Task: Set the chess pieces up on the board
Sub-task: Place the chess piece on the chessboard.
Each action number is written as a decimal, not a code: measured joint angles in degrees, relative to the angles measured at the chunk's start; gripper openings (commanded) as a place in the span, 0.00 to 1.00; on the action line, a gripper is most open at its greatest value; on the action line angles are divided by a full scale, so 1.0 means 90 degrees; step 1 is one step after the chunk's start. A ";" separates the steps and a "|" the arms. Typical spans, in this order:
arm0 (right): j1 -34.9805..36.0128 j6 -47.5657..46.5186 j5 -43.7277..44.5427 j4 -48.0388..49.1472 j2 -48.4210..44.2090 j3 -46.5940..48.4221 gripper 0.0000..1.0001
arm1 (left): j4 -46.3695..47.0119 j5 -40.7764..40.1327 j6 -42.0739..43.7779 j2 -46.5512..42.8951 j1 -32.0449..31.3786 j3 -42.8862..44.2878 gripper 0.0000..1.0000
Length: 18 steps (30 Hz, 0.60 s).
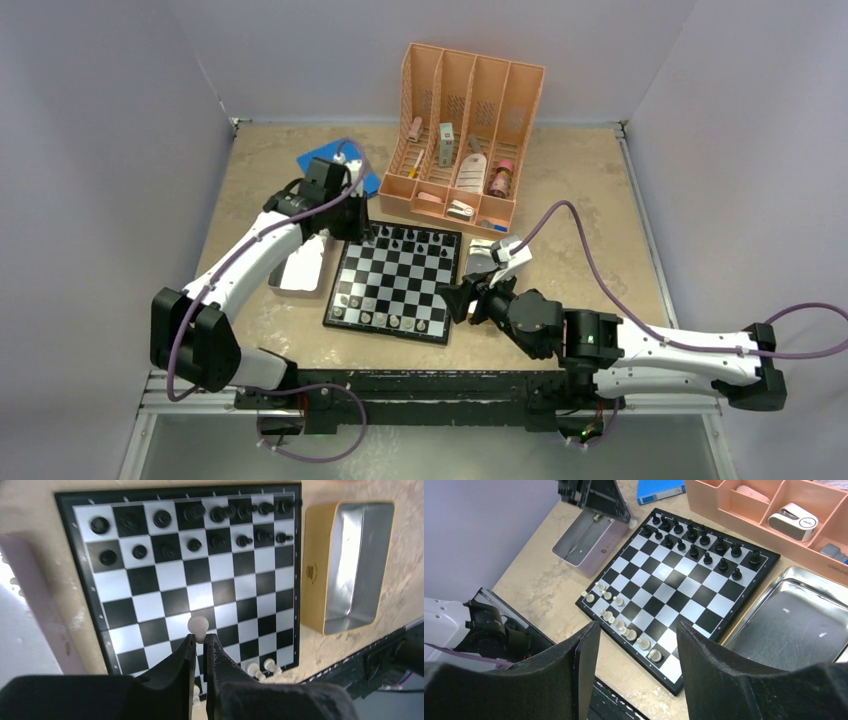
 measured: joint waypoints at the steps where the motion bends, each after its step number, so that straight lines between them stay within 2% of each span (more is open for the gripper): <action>1: 0.0000 0.0019 0.0015 -0.0029 -0.0032 -0.0005 0.61 | 0.0002 -0.0019 -0.0036 0.0000 -0.0102 -0.0053 0.00; 10: 0.0000 0.0107 0.0131 -0.0083 -0.0129 -0.0075 0.61 | -0.0051 -0.0197 -0.0544 -0.0002 -0.0721 -0.0816 0.00; 18: 0.0000 0.0107 0.0168 -0.0134 -0.0163 -0.0100 0.61 | -0.0097 -0.0466 -0.1018 0.0005 -0.1627 -0.1207 0.00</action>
